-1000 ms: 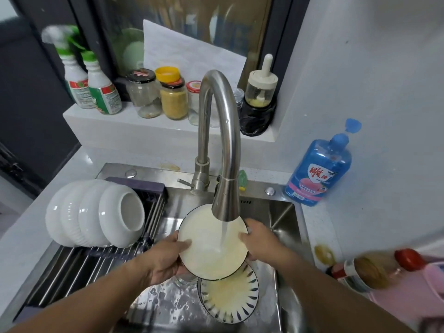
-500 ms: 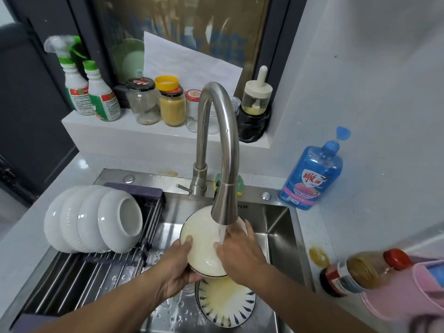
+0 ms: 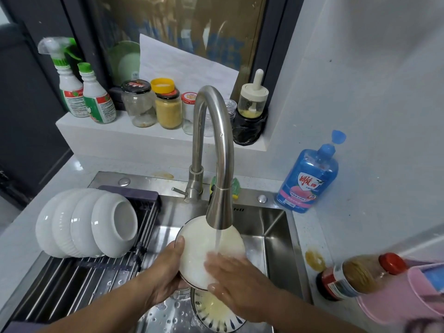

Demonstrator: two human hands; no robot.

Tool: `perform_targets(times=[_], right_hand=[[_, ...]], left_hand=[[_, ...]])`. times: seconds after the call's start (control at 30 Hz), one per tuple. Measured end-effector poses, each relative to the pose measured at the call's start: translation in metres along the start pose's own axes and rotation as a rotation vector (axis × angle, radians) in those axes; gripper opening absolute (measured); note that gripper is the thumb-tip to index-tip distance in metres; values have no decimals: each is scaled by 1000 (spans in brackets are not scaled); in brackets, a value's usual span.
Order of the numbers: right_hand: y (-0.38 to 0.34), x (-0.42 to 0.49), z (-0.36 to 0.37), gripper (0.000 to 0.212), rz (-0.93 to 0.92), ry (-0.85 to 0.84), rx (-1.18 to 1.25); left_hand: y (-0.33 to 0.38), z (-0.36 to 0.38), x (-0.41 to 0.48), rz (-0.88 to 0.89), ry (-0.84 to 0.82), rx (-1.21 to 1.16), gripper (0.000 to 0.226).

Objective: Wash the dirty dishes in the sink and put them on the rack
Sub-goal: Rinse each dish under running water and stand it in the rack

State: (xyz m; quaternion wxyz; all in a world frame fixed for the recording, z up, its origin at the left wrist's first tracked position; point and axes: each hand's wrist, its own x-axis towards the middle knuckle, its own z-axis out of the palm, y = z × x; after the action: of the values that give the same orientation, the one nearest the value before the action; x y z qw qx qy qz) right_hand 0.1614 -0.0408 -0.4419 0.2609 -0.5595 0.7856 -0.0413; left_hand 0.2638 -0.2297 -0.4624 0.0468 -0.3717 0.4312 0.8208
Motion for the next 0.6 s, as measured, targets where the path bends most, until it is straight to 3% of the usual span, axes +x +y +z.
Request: perform_targets(times=[0.1,0.23,0.43,0.53,0.6], right_hand=[[17,3,0,92,151,25,-64],[12,27,-3,106,188,10,-22],[-28,42,-11,70,20,-91,139],[-24,28,-9,48,-17,-61,263],[-19,19,-10,49,7,19,310]], left_hand=[[-4,2,-4,-22,30,53,50],[-4,8,-6,-69,17,62,51],[-3,8,5,-146,-21,82,72],[-2,4,11,-206,66,54,74],[-1,1,13,-230,138,67,68]])
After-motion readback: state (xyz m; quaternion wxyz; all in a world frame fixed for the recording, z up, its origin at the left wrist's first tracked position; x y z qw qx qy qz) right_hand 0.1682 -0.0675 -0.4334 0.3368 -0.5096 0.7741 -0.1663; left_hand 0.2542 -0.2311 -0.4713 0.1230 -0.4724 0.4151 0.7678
